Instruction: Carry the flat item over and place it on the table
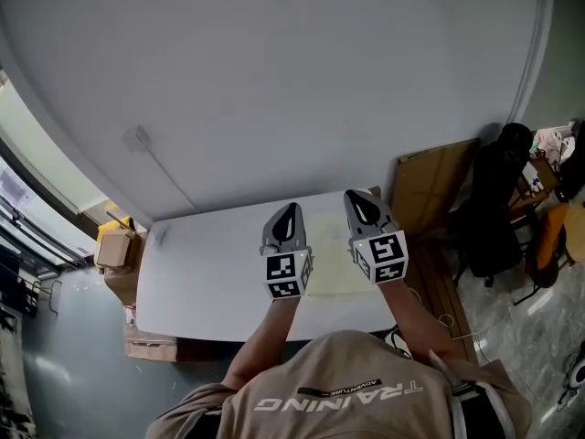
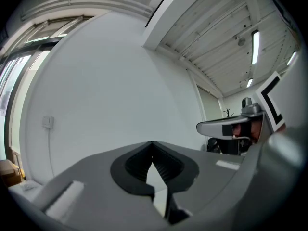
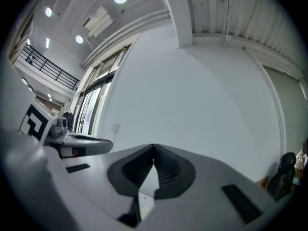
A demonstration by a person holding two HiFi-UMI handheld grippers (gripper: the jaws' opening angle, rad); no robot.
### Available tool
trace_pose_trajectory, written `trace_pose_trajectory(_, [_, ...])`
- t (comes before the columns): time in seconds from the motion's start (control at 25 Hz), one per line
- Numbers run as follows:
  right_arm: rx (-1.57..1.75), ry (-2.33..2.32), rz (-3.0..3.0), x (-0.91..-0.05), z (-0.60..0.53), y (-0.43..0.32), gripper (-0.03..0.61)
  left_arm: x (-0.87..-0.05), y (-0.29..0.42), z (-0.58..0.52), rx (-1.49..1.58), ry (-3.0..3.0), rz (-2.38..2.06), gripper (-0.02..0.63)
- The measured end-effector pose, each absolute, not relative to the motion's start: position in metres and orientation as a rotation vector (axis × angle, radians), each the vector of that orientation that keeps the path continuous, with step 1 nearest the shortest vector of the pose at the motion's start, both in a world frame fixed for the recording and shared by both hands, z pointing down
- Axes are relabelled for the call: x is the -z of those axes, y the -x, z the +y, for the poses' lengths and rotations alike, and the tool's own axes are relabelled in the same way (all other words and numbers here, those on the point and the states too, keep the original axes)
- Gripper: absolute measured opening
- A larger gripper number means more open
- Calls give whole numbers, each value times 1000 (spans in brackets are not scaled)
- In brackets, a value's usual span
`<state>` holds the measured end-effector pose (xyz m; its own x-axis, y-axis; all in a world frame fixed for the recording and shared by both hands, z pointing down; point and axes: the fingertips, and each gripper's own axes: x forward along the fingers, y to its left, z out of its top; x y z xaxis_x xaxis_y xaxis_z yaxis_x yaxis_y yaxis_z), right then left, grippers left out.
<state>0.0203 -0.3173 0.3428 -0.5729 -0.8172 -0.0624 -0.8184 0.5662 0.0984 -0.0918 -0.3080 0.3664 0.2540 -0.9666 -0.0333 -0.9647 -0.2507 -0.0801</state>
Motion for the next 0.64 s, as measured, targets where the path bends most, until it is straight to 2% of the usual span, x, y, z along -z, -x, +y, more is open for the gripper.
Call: trace_pose_trajectory(0.64, [-165,1525,2731,-355,-327,-46,6,-373,85,-329,94,2432,1829,6])
